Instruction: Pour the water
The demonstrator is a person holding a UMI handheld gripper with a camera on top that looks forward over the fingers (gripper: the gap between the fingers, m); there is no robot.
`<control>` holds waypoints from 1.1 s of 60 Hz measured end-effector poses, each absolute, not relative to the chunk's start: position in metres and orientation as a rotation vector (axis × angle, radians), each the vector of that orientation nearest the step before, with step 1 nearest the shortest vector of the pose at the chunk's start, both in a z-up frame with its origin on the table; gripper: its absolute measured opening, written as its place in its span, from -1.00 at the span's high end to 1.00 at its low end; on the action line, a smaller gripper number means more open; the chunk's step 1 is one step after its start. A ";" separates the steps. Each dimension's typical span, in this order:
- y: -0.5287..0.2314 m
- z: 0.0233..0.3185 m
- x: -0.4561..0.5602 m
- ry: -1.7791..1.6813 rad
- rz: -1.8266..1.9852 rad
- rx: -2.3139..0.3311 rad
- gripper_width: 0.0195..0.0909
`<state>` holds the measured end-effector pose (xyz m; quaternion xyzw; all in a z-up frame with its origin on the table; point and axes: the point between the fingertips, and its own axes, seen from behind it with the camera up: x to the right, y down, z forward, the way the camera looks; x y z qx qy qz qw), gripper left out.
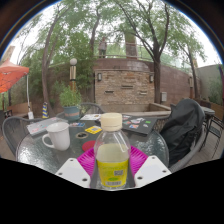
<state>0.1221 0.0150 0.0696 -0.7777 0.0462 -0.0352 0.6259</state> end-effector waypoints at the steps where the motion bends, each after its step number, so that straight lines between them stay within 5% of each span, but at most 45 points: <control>1: 0.011 0.074 0.119 0.102 -0.077 -1.777 0.30; 15: 0.013 0.068 0.132 0.165 0.006 -1.901 0.52; 24: 0.048 0.115 0.148 0.019 -0.113 -1.921 0.52; 41: 0.146 0.173 0.095 -0.933 -1.053 -1.652 0.53; 55: 0.165 0.155 0.034 -1.725 -1.543 -1.226 0.53; 66: 0.161 0.156 0.019 -1.980 -1.696 -1.071 0.53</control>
